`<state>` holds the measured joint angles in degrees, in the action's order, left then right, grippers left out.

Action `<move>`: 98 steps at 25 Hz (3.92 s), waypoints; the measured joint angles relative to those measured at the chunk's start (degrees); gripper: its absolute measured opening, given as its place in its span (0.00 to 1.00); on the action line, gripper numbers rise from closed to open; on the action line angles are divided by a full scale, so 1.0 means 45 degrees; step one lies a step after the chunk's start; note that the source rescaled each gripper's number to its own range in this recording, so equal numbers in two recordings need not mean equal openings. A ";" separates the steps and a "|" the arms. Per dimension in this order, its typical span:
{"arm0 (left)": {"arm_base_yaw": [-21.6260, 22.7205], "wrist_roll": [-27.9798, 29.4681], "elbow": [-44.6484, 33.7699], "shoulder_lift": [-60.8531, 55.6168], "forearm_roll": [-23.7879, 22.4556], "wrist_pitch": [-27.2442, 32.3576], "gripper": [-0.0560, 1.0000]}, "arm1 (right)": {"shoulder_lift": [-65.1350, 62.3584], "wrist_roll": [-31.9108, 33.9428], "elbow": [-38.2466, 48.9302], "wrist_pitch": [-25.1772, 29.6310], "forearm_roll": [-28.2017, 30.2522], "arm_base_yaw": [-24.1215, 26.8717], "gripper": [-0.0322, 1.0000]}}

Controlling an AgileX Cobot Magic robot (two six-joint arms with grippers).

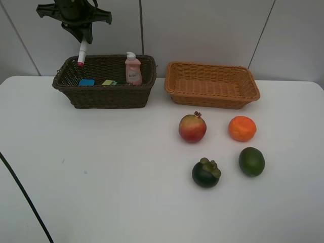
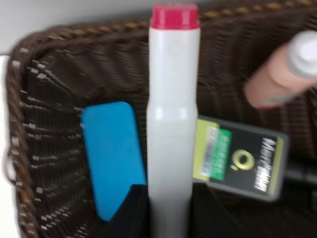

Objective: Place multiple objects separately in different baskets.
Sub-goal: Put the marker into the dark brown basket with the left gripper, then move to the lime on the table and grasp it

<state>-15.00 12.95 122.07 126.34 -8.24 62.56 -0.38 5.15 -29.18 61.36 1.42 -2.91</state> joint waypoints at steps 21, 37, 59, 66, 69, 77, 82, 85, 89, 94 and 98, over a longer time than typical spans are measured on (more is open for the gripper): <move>0.0477 -0.0381 0.0486 -0.1244 0.0091 0.1403 0.92 | 0.0000 0.0000 0.0000 0.0000 0.0000 0.0000 0.62; 0.1750 0.0422 -1.0754 -1.0839 0.0714 0.1380 0.92 | 0.0000 0.0000 0.0000 0.0000 0.0000 0.0000 0.62; 0.1750 -0.2038 -1.9926 -2.6182 0.2684 0.1354 0.92 | 0.0000 0.0000 0.0000 0.0000 0.0000 0.0000 0.62; 0.1750 -0.2879 -2.0283 -2.8151 0.3039 0.0439 0.92 | 0.0000 0.0000 0.0000 0.0000 0.0000 0.0000 0.62; 0.1750 -0.2879 -2.0558 -2.8151 0.3052 0.0009 0.92 | 0.0000 0.0000 0.0000 0.0000 0.0000 0.0000 0.62; 0.1750 -0.2879 -2.0682 -2.8151 0.3052 -0.0257 0.92 | 0.0000 0.0000 0.0000 0.0000 0.0000 0.0000 0.62; 0.1750 -0.2879 -2.0682 -2.8151 0.3052 -0.0257 0.92 | 0.0000 0.0000 0.0000 0.0000 0.0000 0.0000 0.62; 0.1750 -0.2879 -2.0682 -2.8151 0.3052 -0.0257 0.92 | 0.0000 0.0000 0.0000 0.0000 0.0000 0.0000 0.62; 0.2052 -0.2879 -2.0682 -2.8151 0.3052 -0.0257 0.92 | 0.0000 0.0000 0.0000 0.0000 0.0000 0.0000 0.62; 0.2486 -0.2879 -2.0682 -2.8151 0.3052 -0.0257 0.92 | 0.0000 0.0000 0.0000 0.0000 0.0000 0.0000 0.62; 0.2486 -0.2879 -2.0682 -2.8151 0.3052 -0.0257 0.92 | 0.0016 0.0143 0.0000 0.0000 0.0050 0.0000 0.62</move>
<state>-3.82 0.00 29.00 -0.34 5.49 61.41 -0.30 5.79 -29.18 61.36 1.64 -2.91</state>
